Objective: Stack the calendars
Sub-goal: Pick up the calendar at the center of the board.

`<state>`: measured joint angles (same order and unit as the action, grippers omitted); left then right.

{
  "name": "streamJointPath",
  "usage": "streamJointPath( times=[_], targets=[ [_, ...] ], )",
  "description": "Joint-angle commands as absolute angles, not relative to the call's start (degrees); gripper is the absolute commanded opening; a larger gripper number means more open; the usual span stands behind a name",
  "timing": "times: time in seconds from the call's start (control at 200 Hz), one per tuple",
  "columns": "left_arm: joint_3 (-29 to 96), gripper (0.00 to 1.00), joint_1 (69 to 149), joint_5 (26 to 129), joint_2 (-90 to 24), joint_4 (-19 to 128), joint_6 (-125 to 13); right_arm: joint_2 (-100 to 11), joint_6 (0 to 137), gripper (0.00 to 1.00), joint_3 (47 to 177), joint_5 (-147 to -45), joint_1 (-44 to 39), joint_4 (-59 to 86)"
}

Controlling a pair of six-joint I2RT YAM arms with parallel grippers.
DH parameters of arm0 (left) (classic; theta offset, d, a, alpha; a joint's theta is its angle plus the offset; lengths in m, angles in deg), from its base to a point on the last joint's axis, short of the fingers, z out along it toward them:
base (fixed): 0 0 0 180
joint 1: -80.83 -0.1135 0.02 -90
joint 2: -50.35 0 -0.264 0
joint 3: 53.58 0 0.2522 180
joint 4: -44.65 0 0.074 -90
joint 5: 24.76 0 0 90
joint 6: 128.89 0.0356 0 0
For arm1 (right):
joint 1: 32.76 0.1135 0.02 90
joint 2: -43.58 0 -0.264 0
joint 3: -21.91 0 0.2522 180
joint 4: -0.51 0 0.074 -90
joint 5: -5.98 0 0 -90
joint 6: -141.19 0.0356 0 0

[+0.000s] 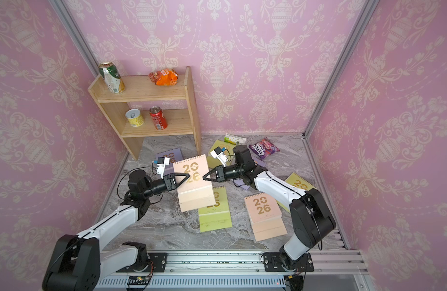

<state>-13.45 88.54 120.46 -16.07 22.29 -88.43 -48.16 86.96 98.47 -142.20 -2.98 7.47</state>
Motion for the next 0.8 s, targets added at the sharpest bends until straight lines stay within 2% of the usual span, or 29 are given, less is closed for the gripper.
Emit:
streamJointPath(
  times=[0.0,0.275,0.355,0.4,0.55,0.68,0.795],
  targets=[
    [-12.6,0.38,89.7,123.7,-14.5,20.1,-88.0,-49.0,85.8,0.0,98.2,-142.6,-3.7,5.3],
    [-12.6,0.0,90.0,123.3,-14.4,20.0,-88.1,-49.5,83.1,0.01,98.1,-141.9,-3.9,7.7],
    [-12.7,0.0,89.9,123.1,-14.3,20.1,-88.0,-49.0,83.3,0.07,97.8,-141.2,-3.9,7.7],
    [-12.7,0.0,89.9,123.2,-14.4,19.8,-88.2,-48.6,83.1,0.13,97.7,-140.6,-3.9,8.0],
    [-12.9,0.0,89.9,123.6,-14.2,17.6,-89.4,-47.4,82.5,0.23,97.6,-140.1,-4.1,9.0],
    [-12.9,0.0,89.9,123.7,-13.8,17.5,-89.5,-46.7,82.8,0.39,97.5,-139.8,-5.0,9.4],
    [-13.0,0.0,89.9,123.8,-13.2,17.0,-89.6,-45.9,83.0,0.45,97.1,-139.4,-5.8,9.5]
  ],
)
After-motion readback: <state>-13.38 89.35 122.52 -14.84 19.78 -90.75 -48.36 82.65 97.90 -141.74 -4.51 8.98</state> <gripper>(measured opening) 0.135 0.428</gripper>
